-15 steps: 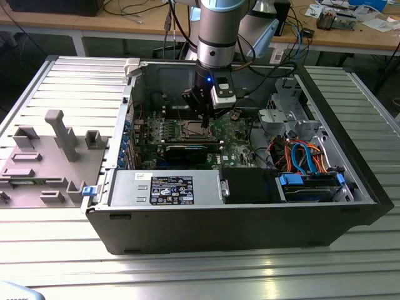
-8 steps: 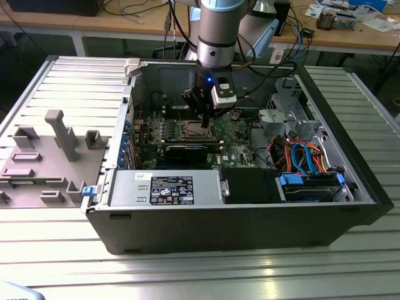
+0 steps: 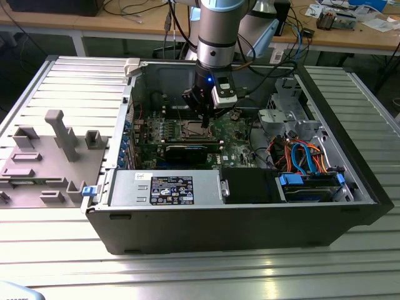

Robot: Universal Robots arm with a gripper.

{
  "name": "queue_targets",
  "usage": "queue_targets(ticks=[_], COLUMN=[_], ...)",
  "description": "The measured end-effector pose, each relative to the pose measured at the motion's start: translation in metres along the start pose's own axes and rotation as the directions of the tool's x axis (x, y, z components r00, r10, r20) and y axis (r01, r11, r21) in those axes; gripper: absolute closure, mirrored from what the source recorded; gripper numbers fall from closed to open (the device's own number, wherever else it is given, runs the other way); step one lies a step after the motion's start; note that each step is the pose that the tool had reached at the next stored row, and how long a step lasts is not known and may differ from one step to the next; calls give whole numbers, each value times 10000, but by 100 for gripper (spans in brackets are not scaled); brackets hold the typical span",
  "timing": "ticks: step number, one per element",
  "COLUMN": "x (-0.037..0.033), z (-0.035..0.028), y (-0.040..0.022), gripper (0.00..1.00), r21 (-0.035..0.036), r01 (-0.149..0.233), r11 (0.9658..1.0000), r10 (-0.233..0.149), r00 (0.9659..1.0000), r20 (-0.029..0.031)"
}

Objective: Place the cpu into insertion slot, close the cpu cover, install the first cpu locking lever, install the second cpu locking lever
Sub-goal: 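Install the first cpu locking lever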

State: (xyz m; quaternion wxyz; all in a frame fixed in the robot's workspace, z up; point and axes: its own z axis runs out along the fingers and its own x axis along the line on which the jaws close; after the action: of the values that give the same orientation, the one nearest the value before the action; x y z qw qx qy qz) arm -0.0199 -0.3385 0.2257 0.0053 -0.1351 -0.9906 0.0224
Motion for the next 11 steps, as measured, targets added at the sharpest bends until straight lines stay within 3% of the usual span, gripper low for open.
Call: queue_targets(ticks=[11], x=[0], z=[0], y=[0], gripper=[89], r21=[1], r01=[187], r11=[9998], r10=[-187], r00=[9998], r20=[8])
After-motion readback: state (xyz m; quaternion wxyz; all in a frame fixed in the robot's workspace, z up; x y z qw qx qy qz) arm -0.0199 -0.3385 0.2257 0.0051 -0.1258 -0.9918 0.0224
